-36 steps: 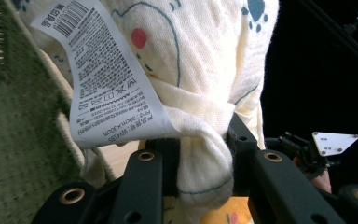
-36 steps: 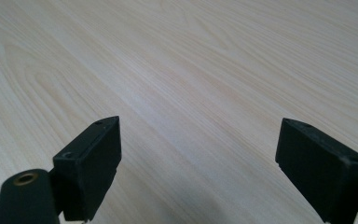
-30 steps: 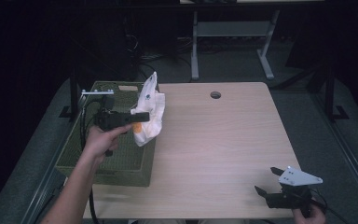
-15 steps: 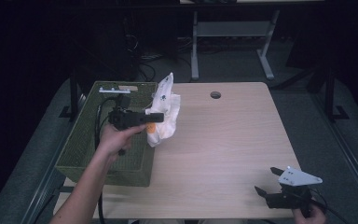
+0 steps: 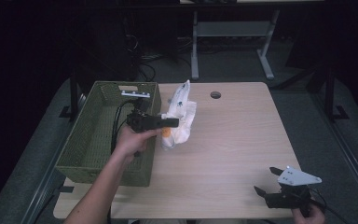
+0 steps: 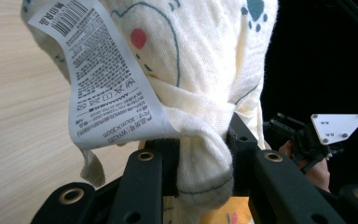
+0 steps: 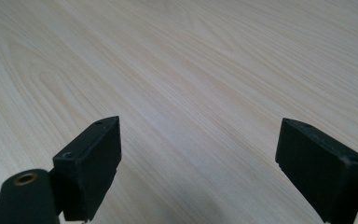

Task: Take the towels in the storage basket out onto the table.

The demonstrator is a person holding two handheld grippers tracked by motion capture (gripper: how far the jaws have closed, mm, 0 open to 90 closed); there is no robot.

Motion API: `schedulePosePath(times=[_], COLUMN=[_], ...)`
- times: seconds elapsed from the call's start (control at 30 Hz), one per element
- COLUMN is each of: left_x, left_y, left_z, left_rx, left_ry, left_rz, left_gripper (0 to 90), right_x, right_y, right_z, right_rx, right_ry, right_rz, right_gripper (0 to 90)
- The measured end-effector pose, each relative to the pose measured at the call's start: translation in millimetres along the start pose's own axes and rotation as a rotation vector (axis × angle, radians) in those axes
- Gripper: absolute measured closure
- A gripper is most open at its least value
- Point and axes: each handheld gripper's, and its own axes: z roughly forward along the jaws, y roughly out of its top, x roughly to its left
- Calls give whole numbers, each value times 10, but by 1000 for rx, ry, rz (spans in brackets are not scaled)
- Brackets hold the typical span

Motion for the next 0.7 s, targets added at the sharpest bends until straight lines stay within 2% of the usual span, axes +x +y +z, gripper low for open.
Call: schedulePosePath(times=[0.3, 0.33, 0.53, 0.7], left_x=[-60, -63, -84, -90], left_y=[-1, -1, -2, -12], left_z=[188, 201, 283, 393], left_rx=[5, 4, 12, 17], left_ry=[-15, -17, -6, -12], left_rz=[0, -9, -2, -18], left_gripper=[722, 722, 722, 722], right_x=[5, 5, 4, 6], right_y=[9, 8, 7, 7], right_z=[1, 2, -4, -6], right_rx=[-6, -6, -8, -8], right_ry=[-1, 0, -1, -2], right_rz=[-8, -8, -11, -13], right_gripper=[139, 139, 140, 139])
